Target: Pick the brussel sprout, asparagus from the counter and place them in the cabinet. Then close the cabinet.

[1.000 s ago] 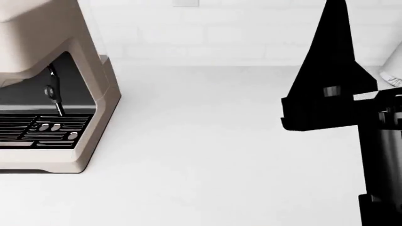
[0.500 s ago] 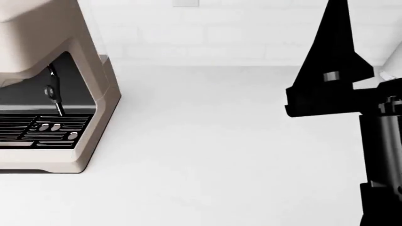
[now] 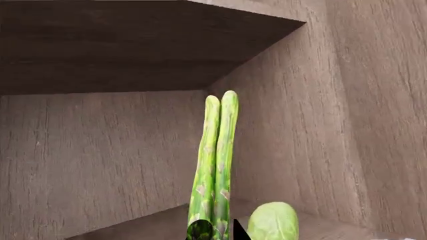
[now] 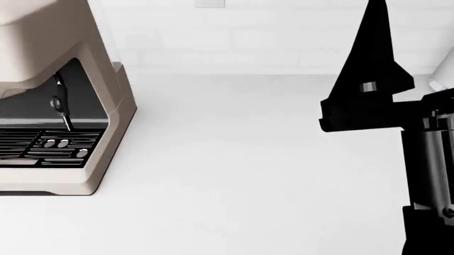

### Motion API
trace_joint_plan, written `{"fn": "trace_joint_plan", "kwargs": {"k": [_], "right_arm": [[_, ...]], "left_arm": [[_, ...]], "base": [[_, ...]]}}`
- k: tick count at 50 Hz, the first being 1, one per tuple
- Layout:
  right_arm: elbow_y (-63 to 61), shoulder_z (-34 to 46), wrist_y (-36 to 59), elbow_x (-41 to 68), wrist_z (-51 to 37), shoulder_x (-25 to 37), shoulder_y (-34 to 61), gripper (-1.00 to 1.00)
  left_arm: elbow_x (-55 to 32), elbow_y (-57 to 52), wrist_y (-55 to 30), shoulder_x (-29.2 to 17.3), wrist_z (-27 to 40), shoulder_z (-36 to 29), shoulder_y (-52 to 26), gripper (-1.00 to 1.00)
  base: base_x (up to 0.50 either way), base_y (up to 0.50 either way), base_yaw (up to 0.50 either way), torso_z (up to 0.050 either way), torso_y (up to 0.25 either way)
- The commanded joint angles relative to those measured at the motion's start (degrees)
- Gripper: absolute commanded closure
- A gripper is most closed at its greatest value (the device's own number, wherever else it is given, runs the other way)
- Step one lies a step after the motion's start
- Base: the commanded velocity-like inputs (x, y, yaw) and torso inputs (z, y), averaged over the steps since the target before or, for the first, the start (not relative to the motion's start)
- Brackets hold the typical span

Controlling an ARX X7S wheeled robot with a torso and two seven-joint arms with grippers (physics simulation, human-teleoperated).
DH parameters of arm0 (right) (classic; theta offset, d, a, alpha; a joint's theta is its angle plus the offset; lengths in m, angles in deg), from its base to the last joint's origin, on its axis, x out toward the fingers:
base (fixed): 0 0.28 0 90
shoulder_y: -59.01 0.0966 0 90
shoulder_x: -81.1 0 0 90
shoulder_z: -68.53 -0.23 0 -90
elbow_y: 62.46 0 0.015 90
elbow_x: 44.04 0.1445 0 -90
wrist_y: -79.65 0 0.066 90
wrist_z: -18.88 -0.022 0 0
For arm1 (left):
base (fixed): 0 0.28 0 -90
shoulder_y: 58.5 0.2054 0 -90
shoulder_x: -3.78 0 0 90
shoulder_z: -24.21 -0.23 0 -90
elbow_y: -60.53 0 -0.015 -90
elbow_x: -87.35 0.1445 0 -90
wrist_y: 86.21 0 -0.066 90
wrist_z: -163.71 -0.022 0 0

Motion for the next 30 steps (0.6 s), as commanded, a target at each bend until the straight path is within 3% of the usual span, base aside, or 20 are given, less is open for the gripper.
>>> {"fn": "trace_joint_plan", "kwargs": {"k": [1, 30], "right_arm": [[-0.3, -0.2, 0.2, 0.0, 0.0, 0.2, -0.2, -1.0], [-0.9, -0.9, 0.0, 0.5, 0.0, 1.3, -0.8, -1.0]], "left_arm": [[-3.8, 38.3, 30.3, 13.3, -17.1, -31.3, -0.8, 1.0], [-3.9, 39.2, 27.9, 13.3, -13.0, -33.1, 0.2, 1.0]], "base": [[0.0, 0.0, 0.0, 0.0, 0.0], [0.0, 0.0, 0.0, 0.0, 0.0]]}}
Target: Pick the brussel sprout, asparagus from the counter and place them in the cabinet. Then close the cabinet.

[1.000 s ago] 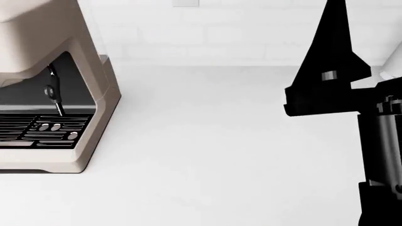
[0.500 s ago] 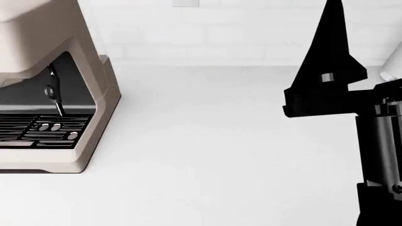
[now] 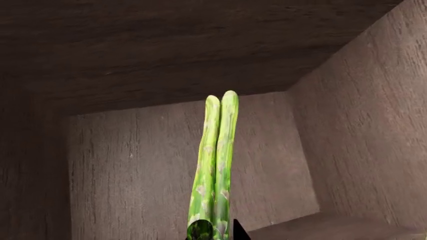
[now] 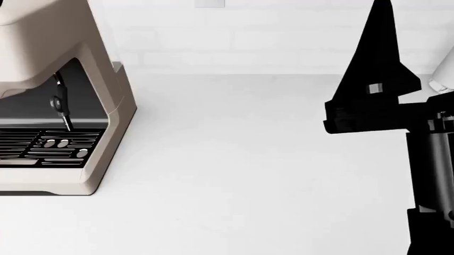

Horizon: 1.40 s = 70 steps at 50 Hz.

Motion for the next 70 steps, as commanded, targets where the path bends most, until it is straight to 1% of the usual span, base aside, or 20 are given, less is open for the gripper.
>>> {"fn": "trace_joint_plan", "kwargs": {"k": [1, 13, 14, 28, 37, 38, 42, 43, 44, 49, 51, 55, 58, 59, 61, 63, 65, 67, 70], "right_arm": [[-0.2, -0.2, 0.2, 0.2, -0.2, 0.2, -0.2, -1.0], [-0.6, -0.7, 0.7, 0.9, -0.3, 0.6, 0.2, -1.0], [-0.5, -0.7, 0.8, 0.9, -0.3, 0.5, 0.2, -1.0], [-1.6, -0.9, 0.7, 0.5, -0.8, 1.4, -0.4, -1.0], [-2.1, -1.3, 2.0, 0.9, -1.2, 0.5, 0.4, -1.0], [-2.1, -1.3, 2.2, 0.9, -1.2, 0.3, 0.5, -1.0], [-2.5, -1.6, 3.3, 1.1, -1.8, 0.0, 1.1, -1.0], [-2.8, -1.6, 3.5, 1.1, -2.1, 0.0, 1.2, -1.0], [-2.9, -1.7, 3.7, 1.1, -2.4, 0.1, 1.2, -1.0], [-4.8, -1.8, 5.2, 1.1, -4.1, 0.7, 1.4, -1.0], [-5.6, -1.8, 5.7, 1.2, -4.6, 0.7, 1.6, -1.0], [-6.7, -1.9, 6.5, 1.3, -5.3, 0.5, 1.9, -1.0], [-6.9, -1.9, 6.9, 1.4, -5.5, -0.1, 2.2, -1.0], [-7.0, -1.9, 7.0, 1.4, -5.5, -0.2, 2.3, -1.0], [-7.1, -2.0, 7.3, 1.5, -5.6, -0.4, 2.6, -1.0], [-7.4, -2.0, 7.7, 1.6, -5.6, -0.5, 3.0, -1.0], [-7.7, -2.1, 8.2, 1.9, -5.6, -0.5, 3.4, -1.0], [-8.2, -2.3, 8.7, 2.2, -5.8, -0.3, 3.9, -1.0], [-8.7, -2.4, 9.4, 2.5, -6.0, -0.2, 4.6, -1.0]], "left_arm": [[0.1, 2.2, 0.2, 0.7, 0.2, -1.5, 0.3, 1.0], [0.1, 2.2, 0.2, 0.7, 0.2, -1.5, 0.3, 1.0], [0.1, 2.2, 0.2, 0.7, 0.2, -1.5, 0.3, -1.0], [0.1, 2.2, 0.2, 0.7, 0.2, -1.5, 0.3, -1.0], [0.1, 2.2, 0.2, 0.7, 0.2, -1.5, 0.3, -1.0], [4.2, 3.9, -5.6, 0.7, 1.3, 3.0, -2.1, -1.0], [2.3, 4.0, -5.8, 0.7, -1.4, 3.5, -5.0, -1.0], [2.9, 4.0, -6.0, 0.7, -2.1, 4.5, -5.6, -1.0], [6.2, 4.0, -6.7, 0.7, -2.7, 8.1, -5.6, -1.0], [33.4, 3.0, -12.5, 0.7, -7.1, 36.2, -5.6, -1.0], [43.7, 1.4, -15.1, 0.7, -8.6, 46.5, -5.6, -1.0], [60.1, -2.4, -20.4, 0.6, -11.6, 62.9, -5.6, -1.0], [68.5, -5.2, -23.9, 0.6, -13.9, 71.2, -5.6, -1.0], [70.3, -6.2, -25.0, 0.5, -14.6, 72.9, -5.6, -1.0], [70.4, -10.5, -28.4, -0.6, -14.7, 73.9, -4.8, -1.0], [67.8, -27.6, -39.6, -3.8, -11.7, 74.9, 1.7, -1.0], [65.3, -42.6, -47.9, -6.1, -8.8, 76.7, 6.6, -1.0], [63.3, -54.3, -54.2, -8.1, -6.1, 78.5, 11.0, -1.0], [60.2, -68.5, -62.2, -10.0, -2.6, 81.9, 16.4, -1.0]], "base": [[0.0, 0.0, 0.0, 0.0, 0.0], [0.0, 0.0, 0.0, 0.0, 0.0], [0.0, 0.0, 0.0, 0.0, 0.0], [0.0, 0.0, 0.0, 0.0, 0.0], [0.0, 0.0, 0.0, 0.0, 0.0], [0.0, 0.0, 0.0, 0.0, 0.0], [0.0, 0.0, 0.0, 0.0, 0.0], [0.0, 0.0, 0.0, 0.0, 0.0], [0.0, 0.0, 0.0, 0.0, 0.0], [0.0, 0.0, 0.0, 0.0, 0.0], [0.0, 0.0, 0.0, 0.0, 0.0], [0.0, 0.0, 0.0, 0.0, 0.0], [0.0, 0.0, 0.0, 0.0, 0.0], [0.0, 0.0, 0.0, 0.0, 0.0], [0.0, 0.0, 0.0, 0.0, 0.0], [0.0, 0.0, 0.0, 0.0, 0.0], [0.0, 0.0, 0.0, 0.0, 0.0], [0.0, 0.0, 0.0, 0.0, 0.0], [0.0, 0.0, 0.0, 0.0, 0.0]]}}
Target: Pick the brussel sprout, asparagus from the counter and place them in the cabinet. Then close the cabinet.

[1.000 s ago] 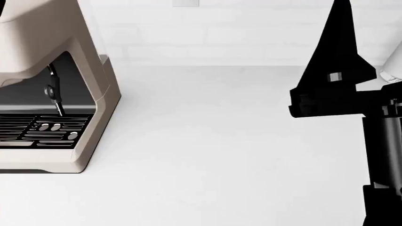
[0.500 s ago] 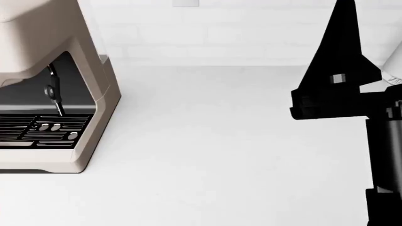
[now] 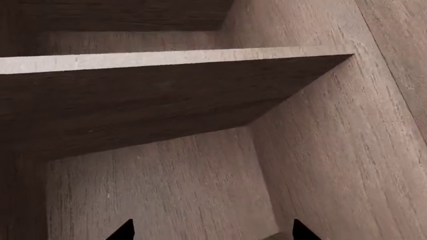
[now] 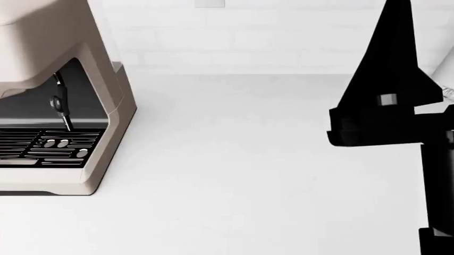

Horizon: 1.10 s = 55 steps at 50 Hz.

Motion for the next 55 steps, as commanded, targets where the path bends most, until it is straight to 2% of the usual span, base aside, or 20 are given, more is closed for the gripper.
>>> {"fn": "trace_joint_plan", "kwargs": {"k": [1, 7, 11, 13, 16, 19, 25, 29, 35, 45, 49, 55], "right_arm": [[-2.0, -0.4, 2.6, 1.1, -1.0, -0.3, 2.2, -1.0], [-2.8, 1.0, 4.0, 2.2, -1.9, -0.8, 5.4, -1.0], [-2.9, 6.1, 2.8, 2.4, -3.2, -0.7, 10.5, -1.0], [-2.9, 9.2, 2.1, 2.3, -4.1, -0.7, 13.4, -1.0], [-2.9, 14.3, 0.9, 2.3, -5.6, -1.0, 18.2, -1.0], [-2.9, 20.0, -0.8, 2.1, -7.1, -1.3, 23.2, -1.0], [-2.9, 34.4, -5.6, 0.1, -10.9, -1.7, 34.5, -1.0], [-2.9, 42.7, -8.5, -1.0, -13.1, -2.1, 41.3, -1.0], [-2.8, 45.7, -9.6, -2.1, -13.5, -0.7, 43.4, -1.0], [-2.8, 47.3, -8.8, -3.5, -13.5, 3.3, 43.7, -1.0], [-2.7, 47.8, -9.3, -3.1, -12.7, 6.6, 44.4, -1.0], [-0.1, 47.3, -11.8, -2.4, -7.1, 13.3, 44.6, -1.0]], "left_arm": [[2.8, -45.9, -29.3, -7.1, 7.0, 18.5, 15.7, -1.0], [-1.8, -65.7, -40.6, -8.9, 12.0, 26.0, 22.6, -1.0], [-5.5, -76.7, -48.4, -8.1, 15.0, 32.7, 25.7, -1.0], [-13.9, -78.2, -48.8, -9.5, 21.2, 35.0, 27.0, -1.0], [-33.2, -80.1, -48.7, -12.9, 36.0, 39.3, 30.0, -1.0], [-47.1, -83.1, -48.5, -15.7, 47.1, 42.5, 32.9, -1.0], [-61.6, -89.3, -46.0, -20.0, 58.7, 45.9, 40.3, -1.0], [-68.1, -93.1, -42.9, -21.9, 64.5, 48.1, 46.8, -1.0], [-71.4, -97.1, -40.7, -23.2, 68.3, 49.3, 51.6, -1.0], [-71.2, -99.0, -40.0, -23.0, 68.8, 50.5, 56.4, -1.0], [-69.4, -97.6, -40.6, -23.0, 67.7, 50.1, 56.0, -1.0], [-69.7, -97.3, -39.8, -23.9, 69.8, 49.0, 56.1, -1.0]], "base": [[0.0, 0.0, 0.0, 0.0, 0.0], [0.0, 0.0, 0.0, 0.0, 0.0], [0.0, 0.0, 0.0, 0.0, 0.0], [0.0, 0.0, 0.0, 0.0, 0.0], [0.0, 0.0, 0.0, 0.0, 0.0], [0.0, 0.0, 0.0, 0.0, 0.0], [0.0, 0.0, 0.0, 0.0, 0.0], [0.0, 0.0, 0.0, 0.0, 0.0], [0.0, 0.0, 0.0, 0.0, 0.0], [0.0, 0.0, 0.0, 0.0, 0.0], [0.0, 0.0, 0.0, 0.0, 0.0], [0.0, 0.0, 0.0, 0.0, 0.0]]}}
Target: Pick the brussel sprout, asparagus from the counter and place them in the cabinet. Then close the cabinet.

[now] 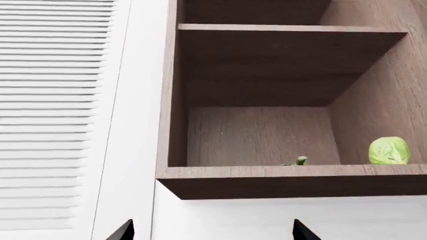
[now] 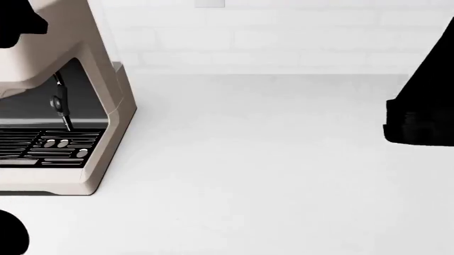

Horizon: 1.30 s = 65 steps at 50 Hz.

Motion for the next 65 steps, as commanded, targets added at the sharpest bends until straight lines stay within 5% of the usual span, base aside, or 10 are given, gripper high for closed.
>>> {"fn": "trace_joint_plan", "kwargs": {"k": [1, 12, 34, 65], "right_arm": [[2.5, 2.0, -3.1, 0.0, 5.5, 9.2, 1.9, -1.0], [5.5, -1.2, -3.2, 2.8, 13.1, 18.5, 2.7, -1.0], [14.3, -22.8, 16.7, 16.2, 24.7, 18.6, 4.9, -1.0], [25.7, -39.9, 30.9, 18.0, 34.7, 18.6, 4.2, -1.0]], "left_arm": [[-1.7, -0.8, 0.7, -1.6, 3.4, -0.4, 2.3, -1.0], [-1.2, -1.0, 1.2, -2.4, 3.0, -1.3, 2.2, -1.0], [-0.2, -1.3, 2.6, -3.3, 2.8, -2.2, 2.7, -1.0], [-0.2, -1.1, 4.5, -4.9, 3.7, -4.1, 3.0, -1.0]], "base": [[0.0, 0.0, 0.0, 0.0, 0.0], [0.0, 0.0, 0.0, 0.0, 0.0], [0.0, 0.0, 0.0, 0.0, 0.0], [0.0, 0.0, 0.0, 0.0, 0.0]]}}
